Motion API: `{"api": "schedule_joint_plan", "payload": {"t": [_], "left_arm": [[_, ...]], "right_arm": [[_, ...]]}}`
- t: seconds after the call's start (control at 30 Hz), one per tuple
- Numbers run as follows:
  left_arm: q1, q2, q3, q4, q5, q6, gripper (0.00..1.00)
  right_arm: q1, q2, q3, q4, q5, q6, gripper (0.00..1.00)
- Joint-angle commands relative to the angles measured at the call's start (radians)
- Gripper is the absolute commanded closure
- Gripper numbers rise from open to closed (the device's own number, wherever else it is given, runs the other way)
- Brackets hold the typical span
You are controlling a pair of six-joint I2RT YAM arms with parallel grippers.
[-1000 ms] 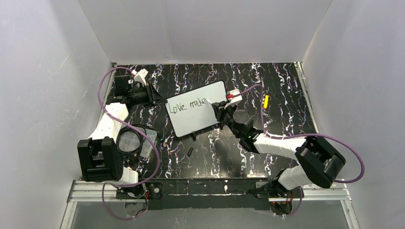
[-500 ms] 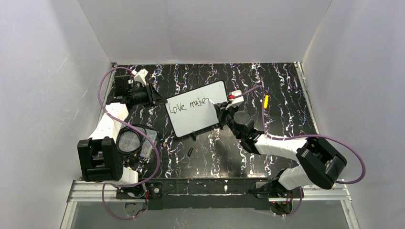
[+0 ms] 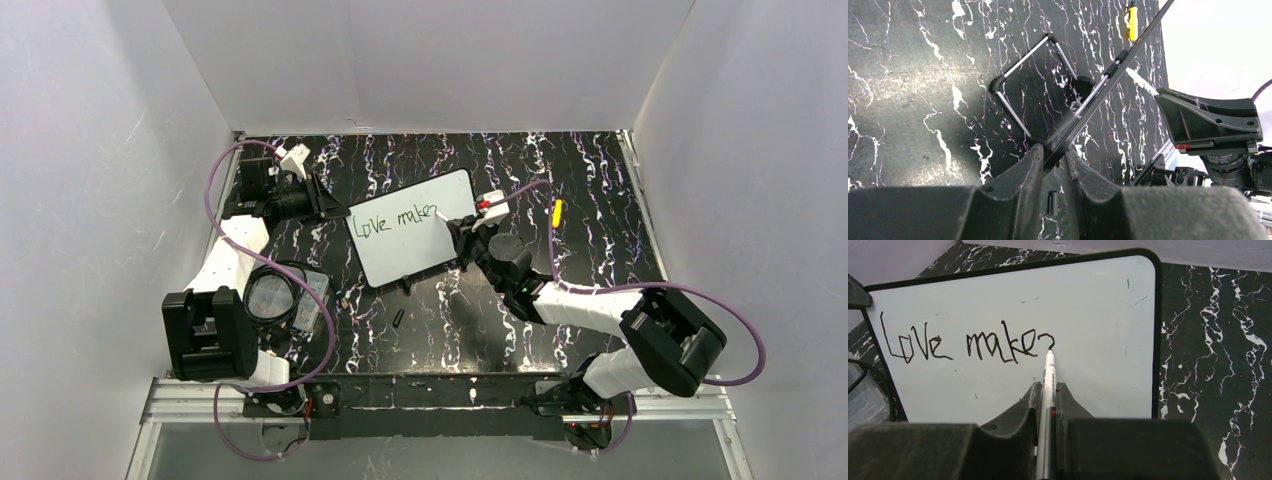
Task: Write a sentence on the whiteboard
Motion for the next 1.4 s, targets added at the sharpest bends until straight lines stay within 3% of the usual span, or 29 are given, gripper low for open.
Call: {"api": "schedule_joint_plan", "payload": {"t": [0.0,0.7,1.37], "left_arm": [[-0.005,-0.011,0.031,-0.014,0.048,-0.01,0.81],[-0.004,-0.016,0.028,-0.009,0.05,-0.015,0.8],[-0.005,-0.008,0.029,-0.009,0.053,-0.016,0.8]], "right_arm": [[-0.003,-0.016,-0.025,-0.016,-0.008,0.01,0.99],[-0.003,-0.096,0.014,-0.005,0.002,0.017,0.99],[-0.003,0.023,0.063,0.122,0.026,-0.048,0.99]]}}
